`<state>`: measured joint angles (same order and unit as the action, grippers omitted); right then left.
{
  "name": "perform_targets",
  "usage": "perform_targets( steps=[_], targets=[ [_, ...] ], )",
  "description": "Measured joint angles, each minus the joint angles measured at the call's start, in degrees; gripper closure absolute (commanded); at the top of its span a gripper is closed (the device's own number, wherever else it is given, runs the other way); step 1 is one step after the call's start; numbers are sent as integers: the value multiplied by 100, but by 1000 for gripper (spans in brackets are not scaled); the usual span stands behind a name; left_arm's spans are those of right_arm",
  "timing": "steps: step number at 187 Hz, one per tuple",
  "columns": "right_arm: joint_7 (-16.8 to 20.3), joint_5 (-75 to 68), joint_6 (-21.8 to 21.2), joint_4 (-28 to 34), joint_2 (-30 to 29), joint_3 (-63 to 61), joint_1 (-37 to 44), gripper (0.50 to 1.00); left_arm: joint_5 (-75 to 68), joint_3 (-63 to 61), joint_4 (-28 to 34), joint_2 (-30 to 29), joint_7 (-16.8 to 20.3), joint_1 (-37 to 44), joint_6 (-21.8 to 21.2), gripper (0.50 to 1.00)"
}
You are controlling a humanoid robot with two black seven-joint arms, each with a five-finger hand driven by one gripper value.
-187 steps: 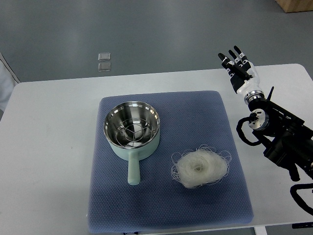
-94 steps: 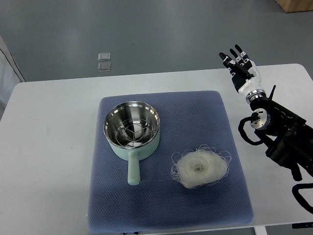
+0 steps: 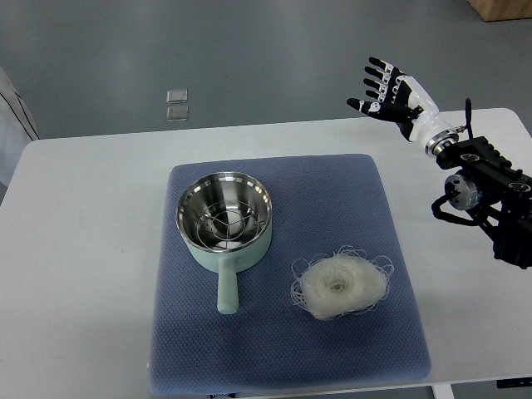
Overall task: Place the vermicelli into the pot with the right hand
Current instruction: 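Reach the right hand down toward the white vermicelli bundle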
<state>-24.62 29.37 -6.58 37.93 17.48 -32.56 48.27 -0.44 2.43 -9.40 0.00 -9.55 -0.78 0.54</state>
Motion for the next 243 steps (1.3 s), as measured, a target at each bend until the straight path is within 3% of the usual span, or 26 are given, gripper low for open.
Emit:
perform_targets(
  steps=[41,68,108,131,153,199,243],
  targets=[
    [-7,1523,-617,1012,1055,754,365,572,0,-1,0,0,0,-10,0,500],
    [-8,2924,-1311,1744,1624,851,588,572,0,2,0,0,0,-15,0,500],
    [-19,4727,-2360,2482,1913,903,837,572,0,3,0,0,0,-19,0,500],
    [-41,5382,-2750,3068,1950,945,911,572,0,3,0,0,2,-15,0,500],
    [-43,5851,-2833,3456,1938,973,927,572,0,3,0,0,2,-15,-1,500],
    [-41,6027,-2811,3681,1975,1004,856,572,0,3,0,0,2,-19,-1,500],
    [-41,6020,-2453,3762,2079,996,152,572,0,3,0,0,-1,-19,-1,500]
  ],
)
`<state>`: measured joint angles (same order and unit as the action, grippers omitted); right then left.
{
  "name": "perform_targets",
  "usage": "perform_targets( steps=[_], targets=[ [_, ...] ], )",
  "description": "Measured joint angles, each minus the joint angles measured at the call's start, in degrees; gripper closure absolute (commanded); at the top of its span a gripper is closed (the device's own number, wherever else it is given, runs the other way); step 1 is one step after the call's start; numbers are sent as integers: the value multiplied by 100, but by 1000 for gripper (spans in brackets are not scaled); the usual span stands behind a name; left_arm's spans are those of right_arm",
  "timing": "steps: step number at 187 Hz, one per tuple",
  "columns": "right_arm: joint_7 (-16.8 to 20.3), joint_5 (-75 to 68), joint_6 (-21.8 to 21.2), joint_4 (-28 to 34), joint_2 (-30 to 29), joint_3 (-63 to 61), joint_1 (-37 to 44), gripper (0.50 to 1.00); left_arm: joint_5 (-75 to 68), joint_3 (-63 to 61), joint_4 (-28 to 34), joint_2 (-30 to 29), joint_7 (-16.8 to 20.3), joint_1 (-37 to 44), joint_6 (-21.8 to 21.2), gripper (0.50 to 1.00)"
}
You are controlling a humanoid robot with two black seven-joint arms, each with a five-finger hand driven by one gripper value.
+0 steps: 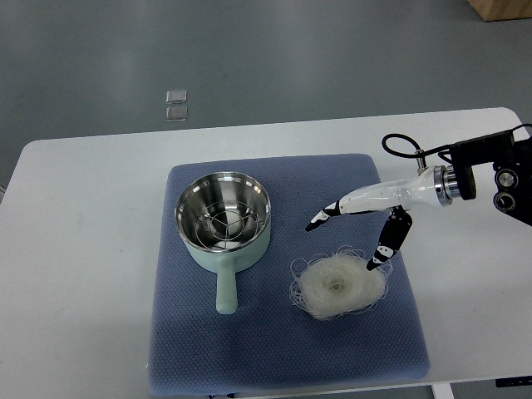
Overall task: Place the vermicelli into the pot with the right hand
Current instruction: 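Reach the right hand down toward the white vermicelli bundle, then close the right hand fingers around the vermicelli bundle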
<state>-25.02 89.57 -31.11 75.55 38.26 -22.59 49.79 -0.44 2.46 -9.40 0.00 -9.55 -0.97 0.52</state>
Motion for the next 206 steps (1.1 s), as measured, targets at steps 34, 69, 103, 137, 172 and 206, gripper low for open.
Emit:
perform_targets(
  steps=[34,69,103,137,172,206],
  targets=[
    [-5,-4,190,-2,-24,-8,-279,572,0,0,0,0,0,-7,0,500],
    [-26,-40,220,-4,-108,-11,-343,572,0,0,0,0,0,-9,0,500],
    [-29,-45,148,10,-281,-2,-502,572,0,0,0,0,0,-9,0,500],
    [-35,-45,125,13,-355,9,-653,572,0,0,0,0,0,-8,0,500],
    [-259,-59,77,46,-295,9,-629,572,0,-1,0,0,0,-8,0,500],
    [-368,-63,-39,96,-328,14,-727,572,0,-1,0,0,0,-8,0,500]
  ],
)
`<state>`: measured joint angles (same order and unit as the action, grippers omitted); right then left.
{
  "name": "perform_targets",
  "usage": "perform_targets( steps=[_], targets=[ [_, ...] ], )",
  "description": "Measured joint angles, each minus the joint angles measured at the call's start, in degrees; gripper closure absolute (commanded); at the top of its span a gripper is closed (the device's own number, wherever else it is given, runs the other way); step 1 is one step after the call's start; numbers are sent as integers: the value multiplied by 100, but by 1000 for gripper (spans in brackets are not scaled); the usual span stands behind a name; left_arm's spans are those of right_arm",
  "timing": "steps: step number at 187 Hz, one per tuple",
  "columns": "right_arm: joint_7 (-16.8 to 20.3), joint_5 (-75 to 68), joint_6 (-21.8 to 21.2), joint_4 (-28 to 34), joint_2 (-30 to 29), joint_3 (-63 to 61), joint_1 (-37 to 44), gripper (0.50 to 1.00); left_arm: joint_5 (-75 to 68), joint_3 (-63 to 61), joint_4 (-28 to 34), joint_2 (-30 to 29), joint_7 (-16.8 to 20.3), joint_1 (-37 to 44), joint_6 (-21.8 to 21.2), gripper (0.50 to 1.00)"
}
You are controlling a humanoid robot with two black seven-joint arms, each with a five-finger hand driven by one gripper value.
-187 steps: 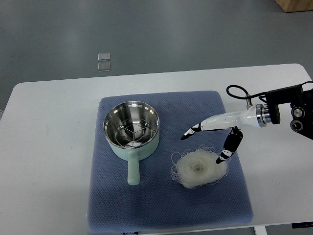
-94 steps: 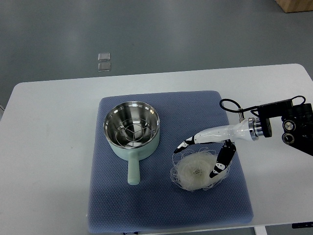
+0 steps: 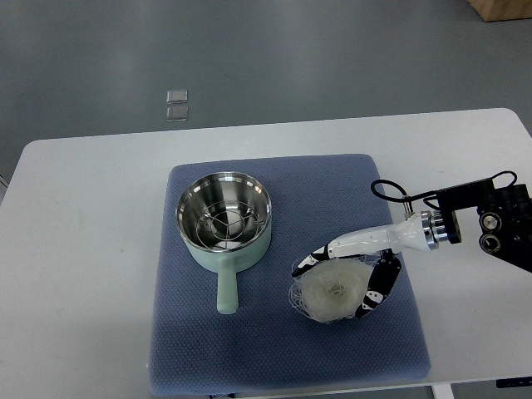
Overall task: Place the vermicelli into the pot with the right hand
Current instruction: 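Close the right hand fingers around the vermicelli bundle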
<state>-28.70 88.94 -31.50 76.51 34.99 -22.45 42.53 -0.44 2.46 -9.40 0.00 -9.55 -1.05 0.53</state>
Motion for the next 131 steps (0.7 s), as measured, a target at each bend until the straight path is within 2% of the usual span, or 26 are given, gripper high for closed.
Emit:
perform_targets(
  steps=[131],
  targets=[
    [84,32,268,-357,-180,-7,-189,572,0,0,0,0,0,0,0,500]
  ],
)
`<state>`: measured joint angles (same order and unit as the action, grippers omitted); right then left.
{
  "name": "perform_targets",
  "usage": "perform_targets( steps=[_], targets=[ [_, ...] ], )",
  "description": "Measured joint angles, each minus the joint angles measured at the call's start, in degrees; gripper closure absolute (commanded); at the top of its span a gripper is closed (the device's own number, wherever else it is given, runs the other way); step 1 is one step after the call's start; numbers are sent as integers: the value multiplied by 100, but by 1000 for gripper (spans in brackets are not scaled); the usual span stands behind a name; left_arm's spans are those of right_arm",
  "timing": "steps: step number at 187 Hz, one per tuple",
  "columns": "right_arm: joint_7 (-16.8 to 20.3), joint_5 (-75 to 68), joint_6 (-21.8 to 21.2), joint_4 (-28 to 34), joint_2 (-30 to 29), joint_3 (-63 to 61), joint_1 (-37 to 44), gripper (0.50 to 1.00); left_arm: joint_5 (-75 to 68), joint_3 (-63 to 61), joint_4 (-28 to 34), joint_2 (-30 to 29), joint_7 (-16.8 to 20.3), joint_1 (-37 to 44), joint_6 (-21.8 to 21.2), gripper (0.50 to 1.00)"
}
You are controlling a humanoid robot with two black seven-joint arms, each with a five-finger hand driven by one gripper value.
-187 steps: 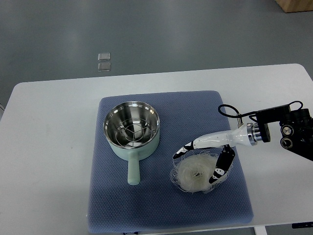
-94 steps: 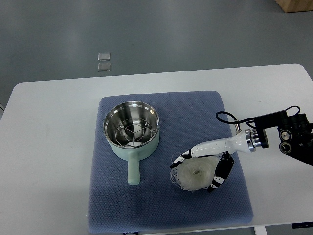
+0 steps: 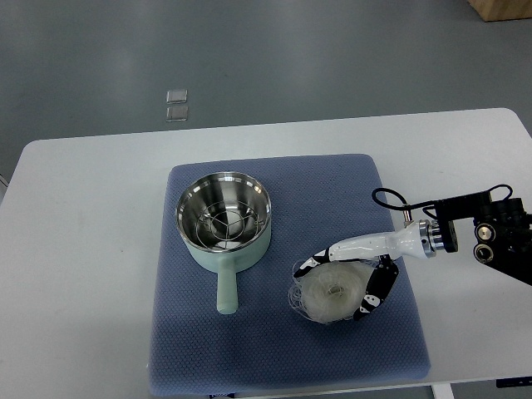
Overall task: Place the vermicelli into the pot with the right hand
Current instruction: 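Close the right hand fingers around the vermicelli bundle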
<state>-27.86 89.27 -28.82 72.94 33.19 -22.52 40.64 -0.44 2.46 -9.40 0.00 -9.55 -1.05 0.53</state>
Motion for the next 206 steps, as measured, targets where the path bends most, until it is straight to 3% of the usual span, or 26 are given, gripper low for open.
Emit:
perform_targets(
  steps=[61,108,142,173,206],
  targets=[
    [0,45,200,-62,-36,19,-59,599,0,0,0,0,0,0,0,500],
    [-5,41,211,-87,-38,14,-77,695,0,0,0,0,0,0,0,500],
    [-9,40,282,-89,-98,12,-142,709,0,0,0,0,2,0,0,500],
    [-8,44,349,-124,-157,17,-194,854,0,0,0,0,2,0,0,500],
    [-5,54,403,-131,-190,20,-203,922,0,0,0,0,1,0,0,500]
  ],
)
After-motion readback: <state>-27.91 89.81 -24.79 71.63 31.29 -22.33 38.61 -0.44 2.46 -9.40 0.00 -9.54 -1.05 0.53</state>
